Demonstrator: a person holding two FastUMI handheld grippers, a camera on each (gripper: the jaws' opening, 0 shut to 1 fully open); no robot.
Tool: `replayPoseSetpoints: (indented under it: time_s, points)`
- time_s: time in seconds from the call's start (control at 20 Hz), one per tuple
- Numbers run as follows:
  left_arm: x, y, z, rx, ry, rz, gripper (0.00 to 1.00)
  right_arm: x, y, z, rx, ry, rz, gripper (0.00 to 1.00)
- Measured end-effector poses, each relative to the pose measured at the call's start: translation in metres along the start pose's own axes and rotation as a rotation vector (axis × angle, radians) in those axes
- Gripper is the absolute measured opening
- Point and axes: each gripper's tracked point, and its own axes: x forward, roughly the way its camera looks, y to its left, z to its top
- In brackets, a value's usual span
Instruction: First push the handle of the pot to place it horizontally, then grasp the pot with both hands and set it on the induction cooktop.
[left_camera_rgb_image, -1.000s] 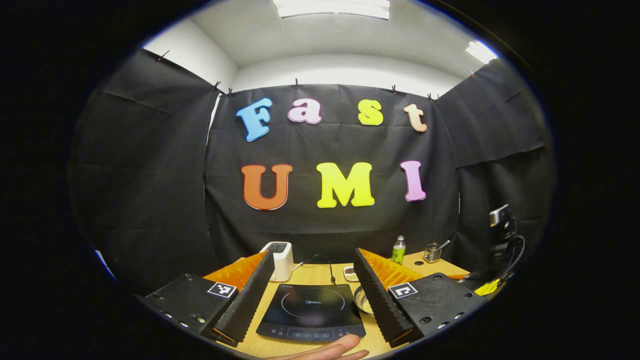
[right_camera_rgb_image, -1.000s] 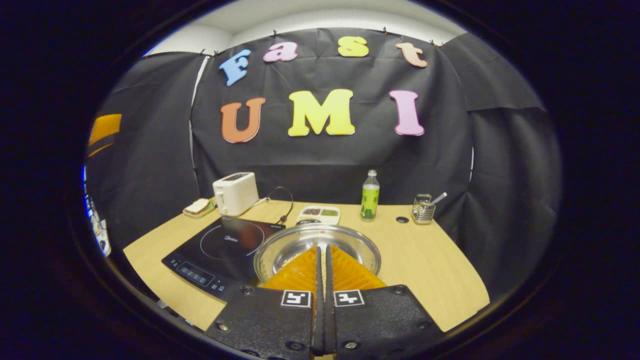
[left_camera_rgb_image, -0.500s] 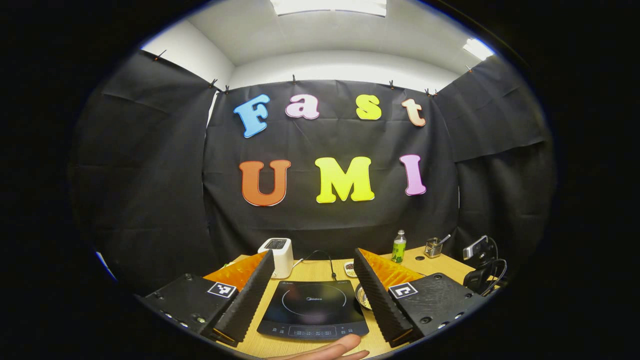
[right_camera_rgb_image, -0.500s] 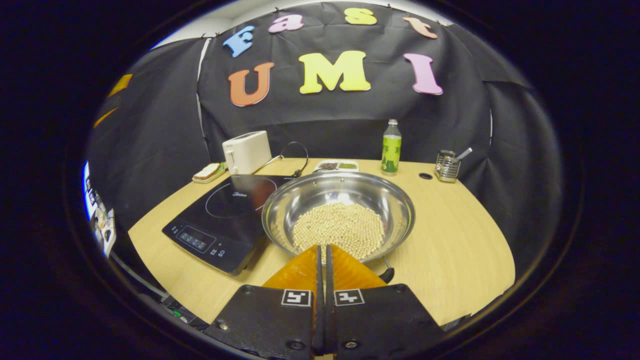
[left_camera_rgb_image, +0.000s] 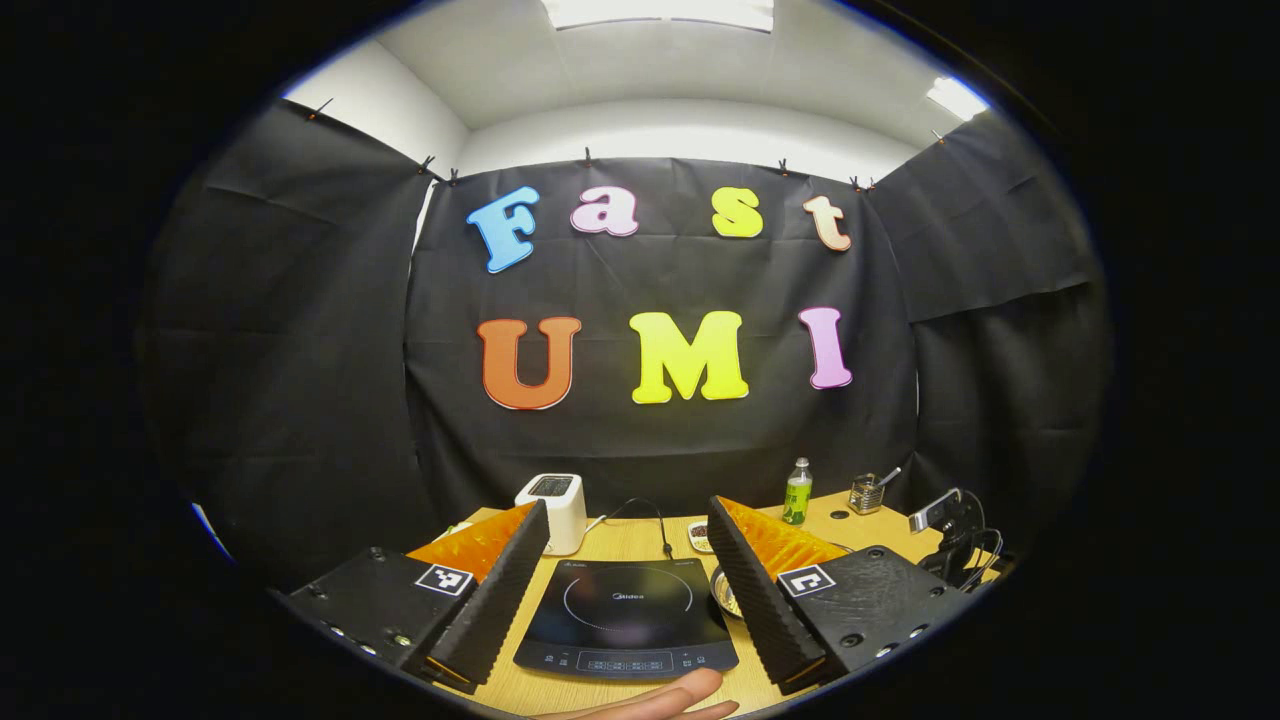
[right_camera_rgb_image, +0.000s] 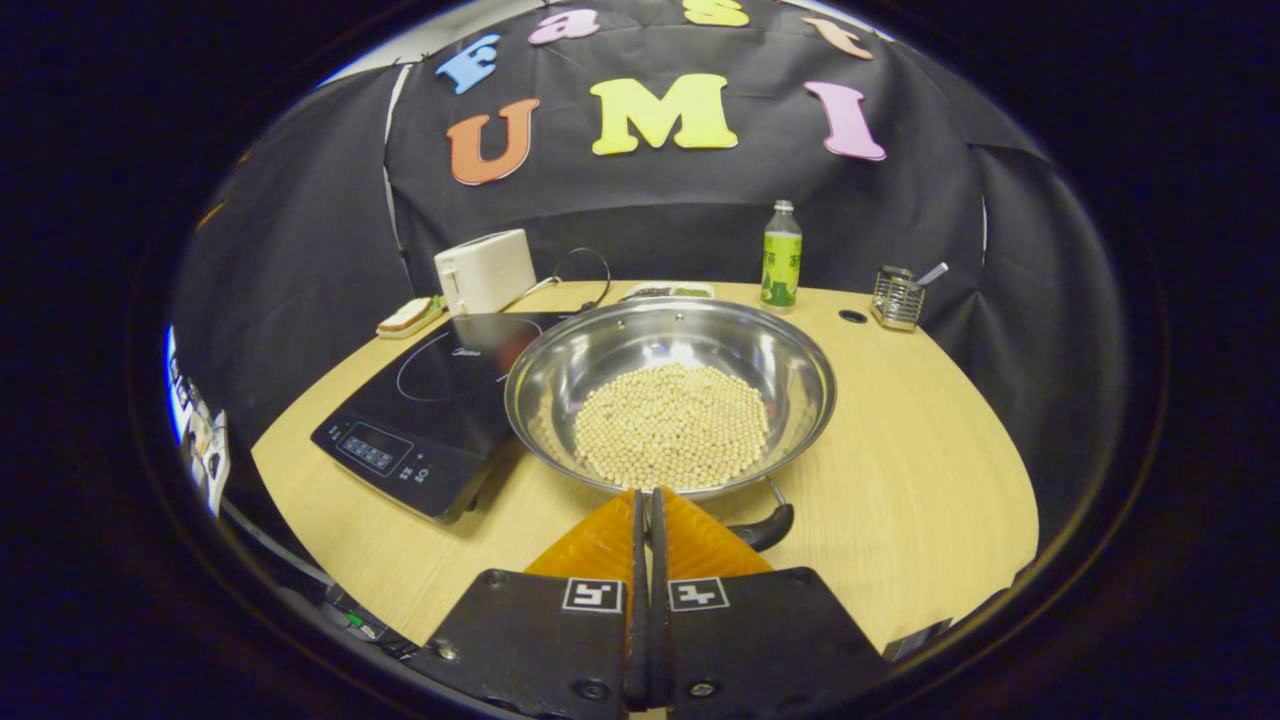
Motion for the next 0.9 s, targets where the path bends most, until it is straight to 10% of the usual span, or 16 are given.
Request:
replayPoseSetpoints:
  time_s: [0.4, 0.9]
  points:
    - [-0.001, -0.003, 0.0, 0.003, 0.0, -0.002, 0.95, -0.005, 0.029, -0.005, -0.035, 0.019, 0.114, 0.02]
    - [-0.007, -0.01, -0.002, 0.026, 0.0, -0.022, 0.95, 0.002, 0.004, -0.011, 0.022, 0.061, 0.037, 0.04]
